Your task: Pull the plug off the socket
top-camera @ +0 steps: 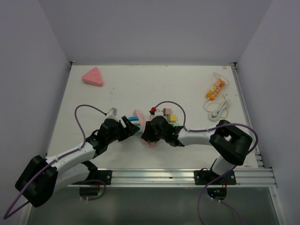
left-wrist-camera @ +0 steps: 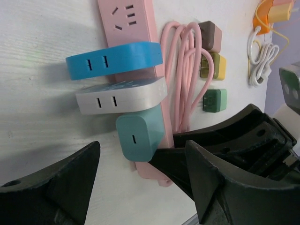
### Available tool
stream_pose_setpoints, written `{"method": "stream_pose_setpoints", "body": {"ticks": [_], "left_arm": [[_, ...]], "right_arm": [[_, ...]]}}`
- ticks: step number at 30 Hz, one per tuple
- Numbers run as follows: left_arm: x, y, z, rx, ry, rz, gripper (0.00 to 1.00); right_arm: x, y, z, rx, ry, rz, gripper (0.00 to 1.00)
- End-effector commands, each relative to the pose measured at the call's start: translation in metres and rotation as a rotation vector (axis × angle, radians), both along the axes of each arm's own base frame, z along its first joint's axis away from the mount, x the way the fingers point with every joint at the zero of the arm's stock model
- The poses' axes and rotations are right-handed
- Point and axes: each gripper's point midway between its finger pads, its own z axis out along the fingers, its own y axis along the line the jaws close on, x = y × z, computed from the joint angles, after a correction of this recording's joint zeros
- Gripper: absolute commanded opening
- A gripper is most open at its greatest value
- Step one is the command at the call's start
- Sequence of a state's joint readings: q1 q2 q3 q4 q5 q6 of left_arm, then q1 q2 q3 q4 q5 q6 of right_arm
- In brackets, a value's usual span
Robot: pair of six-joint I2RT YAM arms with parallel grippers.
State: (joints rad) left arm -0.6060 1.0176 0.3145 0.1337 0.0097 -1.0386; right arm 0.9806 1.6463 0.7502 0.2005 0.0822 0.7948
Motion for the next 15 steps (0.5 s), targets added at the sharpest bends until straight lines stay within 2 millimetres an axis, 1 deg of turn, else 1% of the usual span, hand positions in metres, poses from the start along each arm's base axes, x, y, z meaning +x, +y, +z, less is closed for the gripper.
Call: {"method": "stream_pose_setpoints", "body": {"ticks": [1, 2, 4, 11, 15], "left_arm": [[0.018, 0.001, 0.01, -0.067, -0.066, 0.1, 0.76], [0.019, 0.001, 0.011, -0.08, -0.066, 0.113, 0.75], [0.018, 0.002, 0.005, -0.084, -0.055, 0.123, 0.73], [0.018, -0.007, 0.002, -0.109, -0.076, 0.12, 0.68], [0.02, -0.008, -0.002, -0.106, -0.089, 0.127, 0.63]], "right_arm": [[0.002, -0.002, 0.001, 0.022, 0.0, -0.022, 0.0], [0.001, -0.003, -0.001, 0.019, 0.001, -0.023, 0.0], [0.002, -0.004, 0.0, 0.022, -0.003, -0.028, 0.0], [0.001, -0.002, -0.004, 0.028, 0.008, -0.03, 0.0], [0.0, 0.0, -0.005, 0.036, 0.014, -0.027, 0.0]]}}
